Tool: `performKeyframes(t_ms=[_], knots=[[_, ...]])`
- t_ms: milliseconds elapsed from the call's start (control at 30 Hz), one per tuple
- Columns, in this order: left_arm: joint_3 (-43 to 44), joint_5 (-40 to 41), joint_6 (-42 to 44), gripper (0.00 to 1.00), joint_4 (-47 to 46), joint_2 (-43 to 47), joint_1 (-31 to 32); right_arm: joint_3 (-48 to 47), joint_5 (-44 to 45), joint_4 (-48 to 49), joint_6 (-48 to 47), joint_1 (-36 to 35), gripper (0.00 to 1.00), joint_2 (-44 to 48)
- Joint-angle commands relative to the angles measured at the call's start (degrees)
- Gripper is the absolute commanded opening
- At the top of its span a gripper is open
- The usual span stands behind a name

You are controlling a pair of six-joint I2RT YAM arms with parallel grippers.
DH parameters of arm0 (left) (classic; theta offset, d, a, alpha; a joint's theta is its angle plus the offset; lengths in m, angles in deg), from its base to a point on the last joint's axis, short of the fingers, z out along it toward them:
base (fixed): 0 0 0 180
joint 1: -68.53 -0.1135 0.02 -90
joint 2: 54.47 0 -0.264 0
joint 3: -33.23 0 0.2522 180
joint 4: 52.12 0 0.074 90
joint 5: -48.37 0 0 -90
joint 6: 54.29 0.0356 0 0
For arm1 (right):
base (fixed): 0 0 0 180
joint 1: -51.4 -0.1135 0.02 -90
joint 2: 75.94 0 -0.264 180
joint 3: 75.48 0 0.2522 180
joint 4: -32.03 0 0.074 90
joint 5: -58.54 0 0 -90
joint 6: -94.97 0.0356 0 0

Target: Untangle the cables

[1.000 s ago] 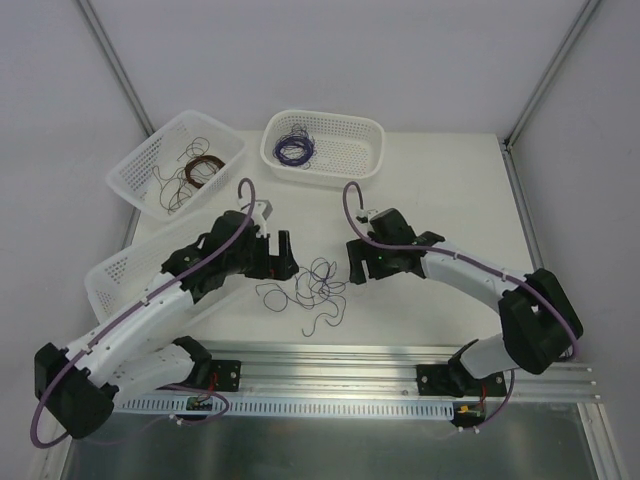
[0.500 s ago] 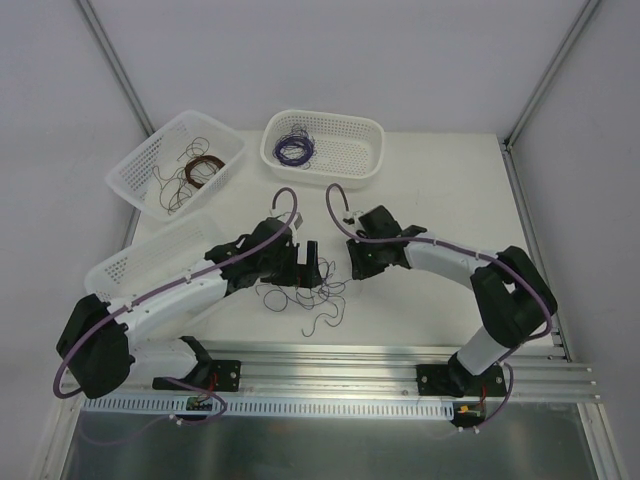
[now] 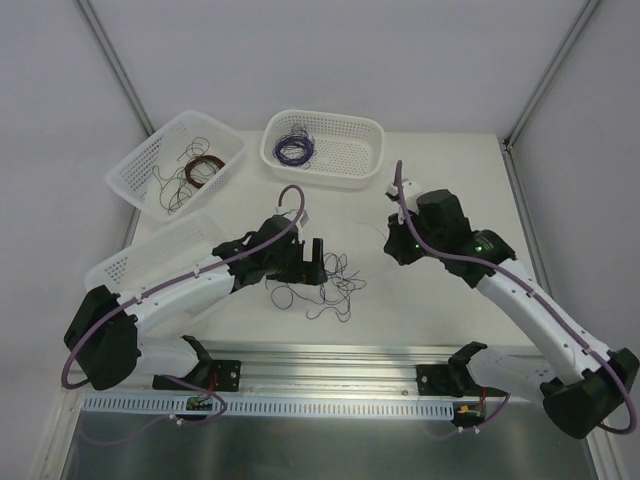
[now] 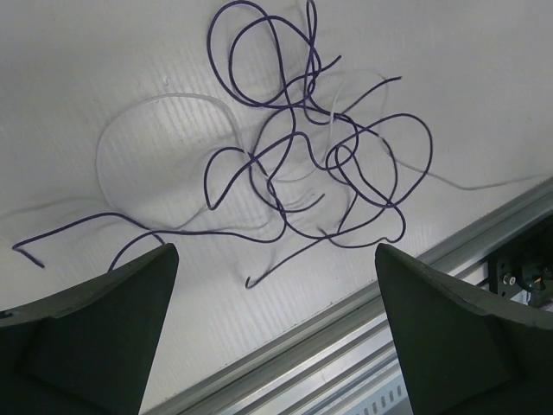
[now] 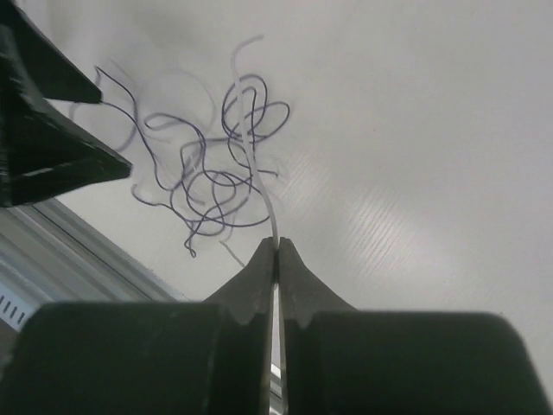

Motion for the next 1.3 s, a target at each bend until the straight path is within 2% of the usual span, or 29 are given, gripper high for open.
performKeyframes(t_ms=[0, 167, 433, 700, 933, 1067, 1267], knots=[[3.23, -1.36, 0.49, 0.99, -1.95, -0.83, 0.80, -8.41, 2.44, -8.30, -4.12, 0.37, 0.01, 4.93], [4.02, -1.63, 1.28, 0.99, -2.21, 0.74, 1.24, -15.98, 2.88, -11.30, -4.31, 0.38, 0.01, 8.35], [4.72, -3.38, 4.97, 0.99, -4.93, 4.79, 2.82, -23.80, -0.81, -8.32, 1.84, 0.37, 0.02, 11.61], [6.39, -3.91, 13.40, 0.99, -12.14, 8.12, 9.14, -29.43, -8.46, -3.31, 8.87, 0.46, 0.03, 10.12], [6.13, -3.48, 18.68, 0.99, -20.58, 8.66, 14.59, -30.23, -10.21, -1.29, 14.40, 0.38, 0.03, 8.54], [5.61, -0.05, 22.72, 0.99, -26.46, 7.43, 18.63, -28.65, -12.24, 0.82, 17.22, 0.38, 0.03, 8.62], [5.24, 2.24, 25.98, 0.95, -37.10, 4.27, 20.40, -25.92, -12.06, 1.88, 20.47, 0.46, 0.03, 9.68]])
